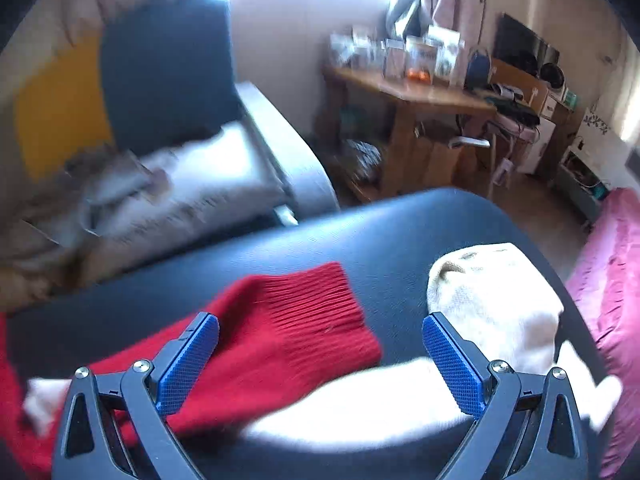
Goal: Fold clothes
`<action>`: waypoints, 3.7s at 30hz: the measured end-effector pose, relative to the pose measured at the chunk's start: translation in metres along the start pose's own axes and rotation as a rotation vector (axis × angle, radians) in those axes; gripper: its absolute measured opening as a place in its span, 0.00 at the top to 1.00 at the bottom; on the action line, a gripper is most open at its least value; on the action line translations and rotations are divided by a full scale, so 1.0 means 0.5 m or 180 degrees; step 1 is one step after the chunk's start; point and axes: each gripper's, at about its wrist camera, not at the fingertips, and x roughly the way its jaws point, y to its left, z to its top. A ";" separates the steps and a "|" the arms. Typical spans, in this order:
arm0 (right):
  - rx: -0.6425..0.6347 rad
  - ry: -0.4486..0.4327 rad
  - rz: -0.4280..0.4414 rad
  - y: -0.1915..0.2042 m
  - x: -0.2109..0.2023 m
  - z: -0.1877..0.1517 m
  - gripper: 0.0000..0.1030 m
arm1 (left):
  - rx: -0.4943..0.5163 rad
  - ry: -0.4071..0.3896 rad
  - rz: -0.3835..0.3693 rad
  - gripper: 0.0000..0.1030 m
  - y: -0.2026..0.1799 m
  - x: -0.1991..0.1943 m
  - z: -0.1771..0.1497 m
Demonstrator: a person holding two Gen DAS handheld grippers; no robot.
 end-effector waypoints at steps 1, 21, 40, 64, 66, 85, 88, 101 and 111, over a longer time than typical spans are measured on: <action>-0.0024 0.0080 -0.0084 -0.005 0.029 0.021 0.01 | -0.0006 0.0011 0.0018 0.58 -0.001 0.001 0.003; 0.0039 0.0170 0.0265 0.030 0.055 0.048 0.78 | 0.0867 -0.0365 -0.1392 0.62 -0.385 0.094 0.291; 0.0038 -0.0364 0.1042 0.110 -0.213 -0.061 0.39 | 0.0996 -0.0053 -0.1312 0.61 -0.530 0.230 0.333; -0.0094 0.0764 0.0113 0.022 0.127 0.040 0.22 | 0.0765 -0.0088 -0.1626 0.57 -0.502 0.236 0.334; -0.0137 0.0680 0.0120 0.032 0.115 0.042 0.59 | 0.0746 -0.0084 -0.1646 0.57 -0.501 0.237 0.334; -0.0026 -0.0217 0.2184 0.326 -0.313 -0.145 0.85 | -0.0273 0.0194 -0.2441 0.58 -0.368 0.187 0.334; -0.0201 -0.0091 0.2274 0.425 -0.335 -0.236 0.85 | -0.0357 0.0094 -0.2520 0.58 -0.308 0.132 0.310; -0.0534 0.0020 0.2111 0.601 -0.355 -0.509 0.50 | -0.1019 0.0603 -0.3014 0.55 -0.186 0.129 0.198; -0.0688 -0.0075 0.1616 0.484 -0.367 -0.639 0.34 | -0.1110 0.0753 -0.2886 0.55 -0.235 0.159 0.176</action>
